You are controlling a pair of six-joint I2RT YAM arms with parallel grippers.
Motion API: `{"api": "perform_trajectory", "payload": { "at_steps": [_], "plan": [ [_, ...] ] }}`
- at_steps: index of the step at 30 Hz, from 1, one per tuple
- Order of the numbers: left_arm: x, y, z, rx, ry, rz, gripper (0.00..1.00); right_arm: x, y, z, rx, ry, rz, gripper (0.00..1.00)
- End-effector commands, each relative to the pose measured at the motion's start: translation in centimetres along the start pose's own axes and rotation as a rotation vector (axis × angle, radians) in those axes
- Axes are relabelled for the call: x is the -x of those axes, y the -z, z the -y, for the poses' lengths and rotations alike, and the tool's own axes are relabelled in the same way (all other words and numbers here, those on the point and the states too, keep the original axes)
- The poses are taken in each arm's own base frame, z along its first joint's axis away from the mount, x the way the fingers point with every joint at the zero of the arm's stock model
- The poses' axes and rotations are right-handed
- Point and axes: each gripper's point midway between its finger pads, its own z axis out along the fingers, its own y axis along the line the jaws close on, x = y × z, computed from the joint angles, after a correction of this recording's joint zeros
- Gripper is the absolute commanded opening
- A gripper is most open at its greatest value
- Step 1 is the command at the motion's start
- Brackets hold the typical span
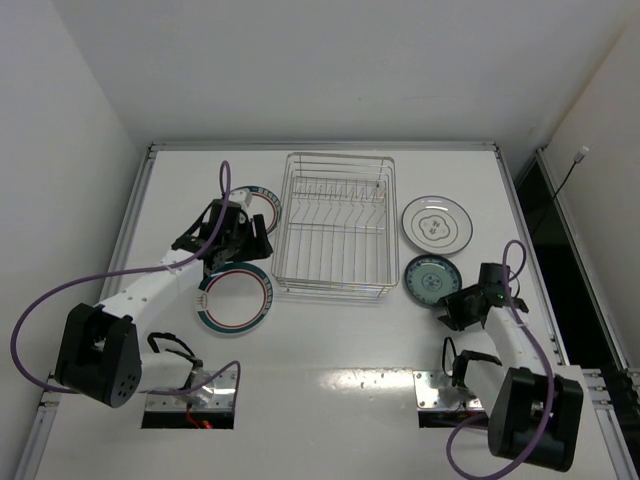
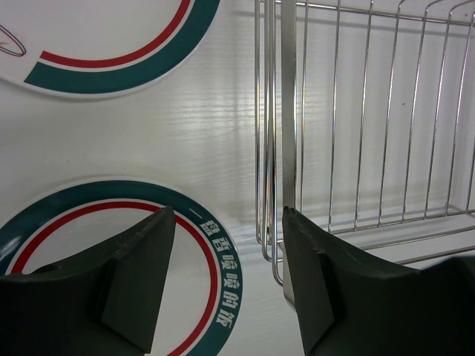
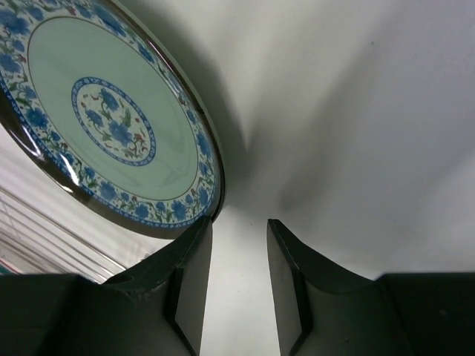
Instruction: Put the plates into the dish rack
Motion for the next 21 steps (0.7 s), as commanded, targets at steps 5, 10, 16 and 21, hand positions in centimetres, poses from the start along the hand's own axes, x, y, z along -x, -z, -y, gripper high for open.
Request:
{"api": "perform_trajectory", "payload": {
  "at_steps": [5,10,16,21],
  "plan": [
    [2.6,0.7,1.4,-0.036,-0.02,0.07,0.57,2.8,-0.1,-1.8,-0.002,0.004,0.103,0.33],
    [2.5,0.7,1.5,-0.044,-0.02,0.066,0.57,3.2,-0.8,-0.7,-0.071,0.019,0.114,0.27],
    [2.7,1.0,1.6,-0.048,-0.021,0.075,0.57,2.8,-1.0,0.5,-0.095,0.063,0.111,0.0],
    [2.7,1.0,1.6,-0.048,-0.021,0.075,0.57,3.2,1.0,-1.0,0.004,0.092,0.163,0.0]
  ]
}}
